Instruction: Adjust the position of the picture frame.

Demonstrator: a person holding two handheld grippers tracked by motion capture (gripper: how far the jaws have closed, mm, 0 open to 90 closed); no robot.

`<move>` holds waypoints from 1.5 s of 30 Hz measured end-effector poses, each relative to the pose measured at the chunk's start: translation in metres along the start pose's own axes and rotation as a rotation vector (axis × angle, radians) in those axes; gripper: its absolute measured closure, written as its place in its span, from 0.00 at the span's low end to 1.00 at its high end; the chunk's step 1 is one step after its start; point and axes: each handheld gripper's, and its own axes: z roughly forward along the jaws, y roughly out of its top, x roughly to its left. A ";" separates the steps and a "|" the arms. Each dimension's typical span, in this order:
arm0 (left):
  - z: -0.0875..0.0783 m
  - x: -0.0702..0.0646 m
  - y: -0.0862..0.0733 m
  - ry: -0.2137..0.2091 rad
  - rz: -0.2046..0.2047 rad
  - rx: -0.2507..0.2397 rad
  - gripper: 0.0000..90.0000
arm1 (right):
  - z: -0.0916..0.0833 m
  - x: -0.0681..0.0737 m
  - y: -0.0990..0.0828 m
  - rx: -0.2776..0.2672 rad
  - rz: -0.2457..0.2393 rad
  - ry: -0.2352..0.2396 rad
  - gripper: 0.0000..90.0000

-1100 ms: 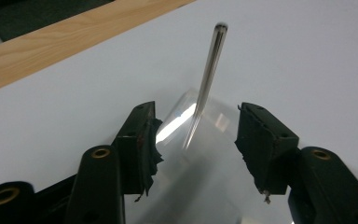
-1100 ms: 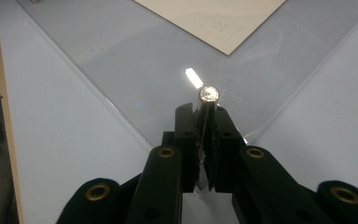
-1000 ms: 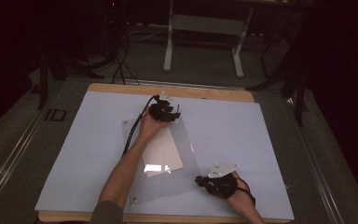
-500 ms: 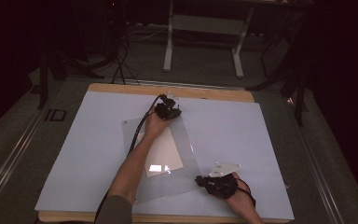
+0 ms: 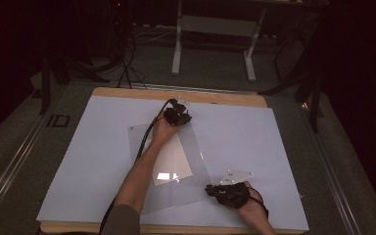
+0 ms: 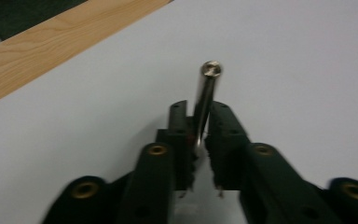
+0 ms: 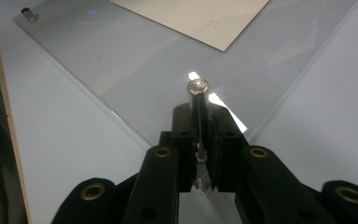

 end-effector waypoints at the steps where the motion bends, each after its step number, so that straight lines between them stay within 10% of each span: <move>1: 0.000 0.002 0.000 -0.013 -0.013 -0.002 0.93 | 0.000 0.000 0.000 -0.001 0.012 0.001 0.90; 10: -0.002 -0.004 0.004 0.027 0.054 0.043 0.95 | 0.001 0.001 -0.001 -0.015 0.106 -0.010 0.91; 21: -0.021 0.010 0.006 0.048 0.015 0.026 0.95 | -0.013 -0.008 0.003 -0.080 0.159 -0.043 0.89; 37: -0.089 0.063 -0.032 0.004 -0.112 0.031 0.95 | -0.037 -0.078 0.040 -0.170 0.254 -0.094 0.88; 45: -0.115 0.074 -0.047 -0.004 -0.106 0.052 0.95 | -0.029 -0.121 0.063 -0.171 0.291 -0.108 0.88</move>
